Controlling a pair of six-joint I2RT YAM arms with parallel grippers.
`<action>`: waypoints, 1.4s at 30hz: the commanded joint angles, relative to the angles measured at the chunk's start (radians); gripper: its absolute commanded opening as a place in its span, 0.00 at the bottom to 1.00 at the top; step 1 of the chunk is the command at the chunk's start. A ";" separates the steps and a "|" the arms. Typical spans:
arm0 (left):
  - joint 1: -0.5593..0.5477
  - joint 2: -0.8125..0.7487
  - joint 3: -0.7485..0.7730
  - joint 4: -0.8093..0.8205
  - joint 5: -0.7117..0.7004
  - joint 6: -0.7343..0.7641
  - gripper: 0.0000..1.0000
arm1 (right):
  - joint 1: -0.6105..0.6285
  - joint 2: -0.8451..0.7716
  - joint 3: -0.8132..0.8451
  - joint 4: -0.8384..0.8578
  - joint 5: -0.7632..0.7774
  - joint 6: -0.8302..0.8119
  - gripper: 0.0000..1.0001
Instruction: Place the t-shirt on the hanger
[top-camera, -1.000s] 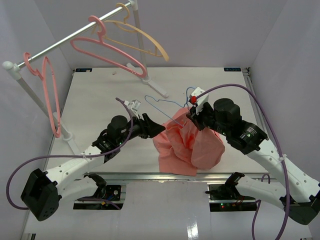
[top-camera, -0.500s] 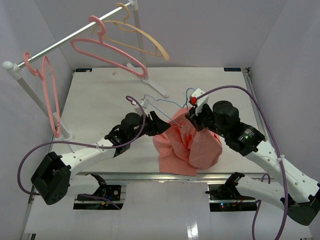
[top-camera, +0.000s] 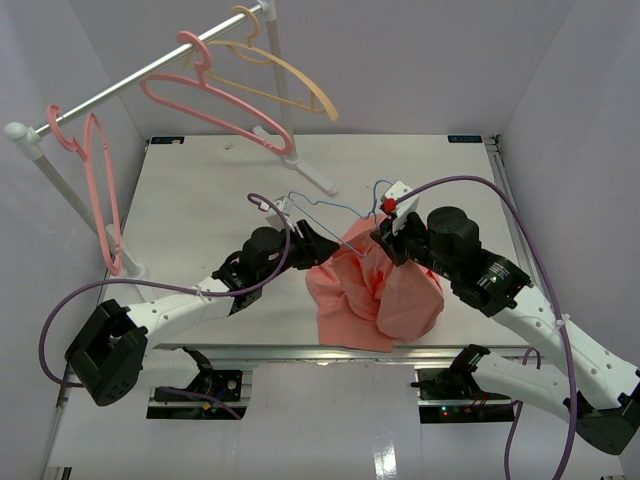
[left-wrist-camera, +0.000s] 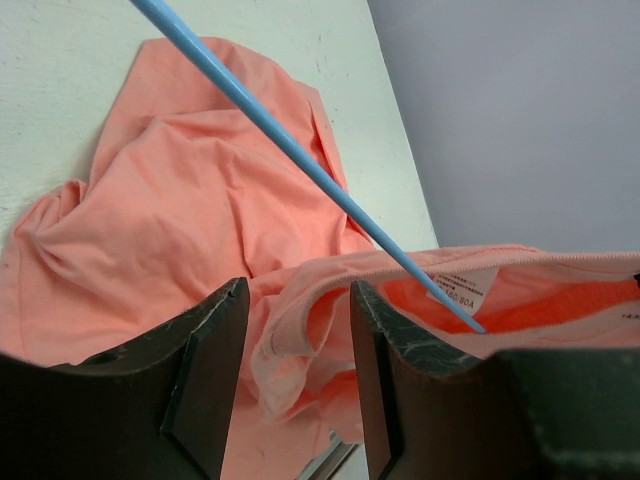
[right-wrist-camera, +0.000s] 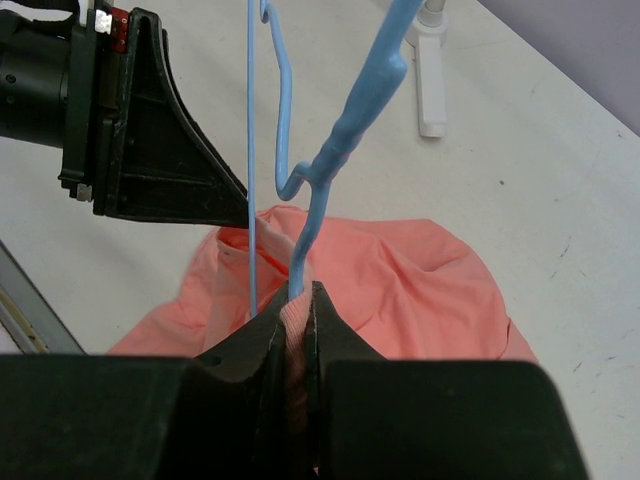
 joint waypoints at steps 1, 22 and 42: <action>-0.010 -0.007 0.005 0.029 0.036 -0.002 0.55 | 0.009 -0.012 0.004 0.077 0.003 0.014 0.08; 0.020 0.010 0.046 -0.124 -0.099 0.035 0.00 | 0.009 -0.052 -0.028 0.067 0.012 0.001 0.08; 0.401 -0.214 0.365 -0.632 0.070 0.208 0.00 | 0.009 -0.297 -0.209 0.096 0.005 -0.164 0.08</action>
